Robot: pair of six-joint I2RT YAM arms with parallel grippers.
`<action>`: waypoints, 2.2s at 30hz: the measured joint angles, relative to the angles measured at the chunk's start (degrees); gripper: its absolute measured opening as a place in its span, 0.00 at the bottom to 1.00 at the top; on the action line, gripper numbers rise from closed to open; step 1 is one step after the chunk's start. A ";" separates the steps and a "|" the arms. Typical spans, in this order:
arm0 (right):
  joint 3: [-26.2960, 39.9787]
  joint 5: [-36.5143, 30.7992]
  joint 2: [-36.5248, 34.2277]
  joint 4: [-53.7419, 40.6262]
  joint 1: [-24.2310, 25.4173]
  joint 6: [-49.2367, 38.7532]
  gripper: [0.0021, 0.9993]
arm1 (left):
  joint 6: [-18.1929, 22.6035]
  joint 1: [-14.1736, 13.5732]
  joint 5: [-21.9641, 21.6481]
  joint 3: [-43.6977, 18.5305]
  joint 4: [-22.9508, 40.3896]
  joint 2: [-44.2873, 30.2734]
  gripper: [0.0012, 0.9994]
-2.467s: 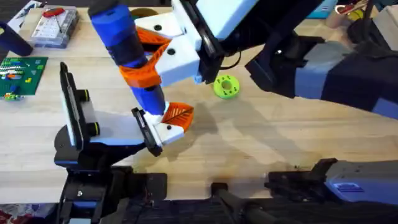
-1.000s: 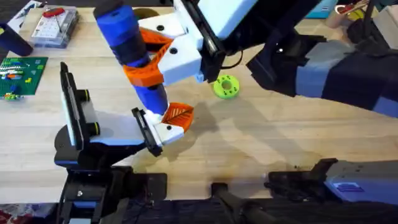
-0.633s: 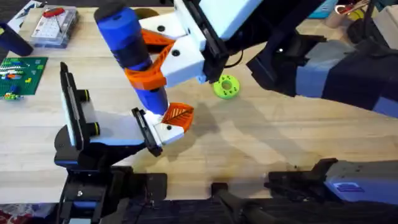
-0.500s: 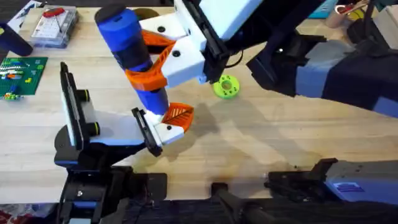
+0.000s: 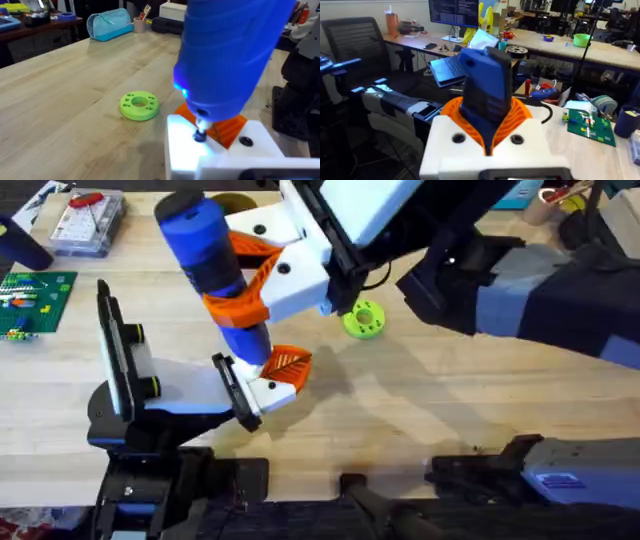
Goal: Pick up the gripper from the table and insert it into the empty holder that is missing its gripper. Then pick up a screw, insert it into the mounting hole, and use the screwdriver to tighten it. Finally, clean up the table by picking up the vegetable and placing it into the bucket.
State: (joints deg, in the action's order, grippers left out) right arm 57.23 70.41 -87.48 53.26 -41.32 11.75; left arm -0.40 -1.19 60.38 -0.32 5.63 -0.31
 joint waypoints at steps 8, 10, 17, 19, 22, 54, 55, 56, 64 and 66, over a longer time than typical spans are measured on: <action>0.48 0.43 0.01 -1.89 -0.07 -1.94 0.02 | -0.01 0.00 0.00 0.00 0.04 0.01 0.01; 0.50 0.44 0.00 -1.91 -0.24 -2.28 0.02 | -0.02 0.00 0.00 0.00 0.04 0.01 0.01; 0.59 0.67 0.01 -1.94 -0.79 -3.33 0.02 | -0.02 0.00 -0.01 0.00 0.04 0.01 0.01; 0.59 0.83 0.18 -2.08 -0.79 -3.65 0.02 | -0.01 0.00 -0.02 0.00 0.02 -0.01 0.01; 0.57 1.01 0.41 -2.48 -0.79 -4.25 0.02 | 0.00 0.00 -0.01 0.00 0.02 0.00 0.01; 0.57 -1.94 1.00 -3.13 0.07 -2.79 0.02 | 0.00 0.00 -0.15 0.00 -0.01 0.01 0.01; 0.57 -1.99 1.16 -3.12 0.11 -2.78 0.02 | 0.00 0.00 -0.15 0.00 -0.01 0.02 0.01; 0.57 -2.01 1.31 -3.11 0.17 -2.79 0.02 | 0.00 0.00 -0.15 0.00 -0.01 0.02 0.01; 0.57 -2.03 2.03 -3.12 0.31 -2.78 0.02 | 0.00 0.00 -0.15 0.00 -0.01 -0.01 0.01; 0.57 -2.03 2.03 -3.13 0.31 -2.78 0.02 | 0.00 0.00 -0.15 0.00 -0.01 0.02 0.01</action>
State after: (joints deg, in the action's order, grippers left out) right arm 57.80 68.38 -85.45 50.13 -41.01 8.97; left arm -0.40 -1.19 60.23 -0.32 5.63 -0.30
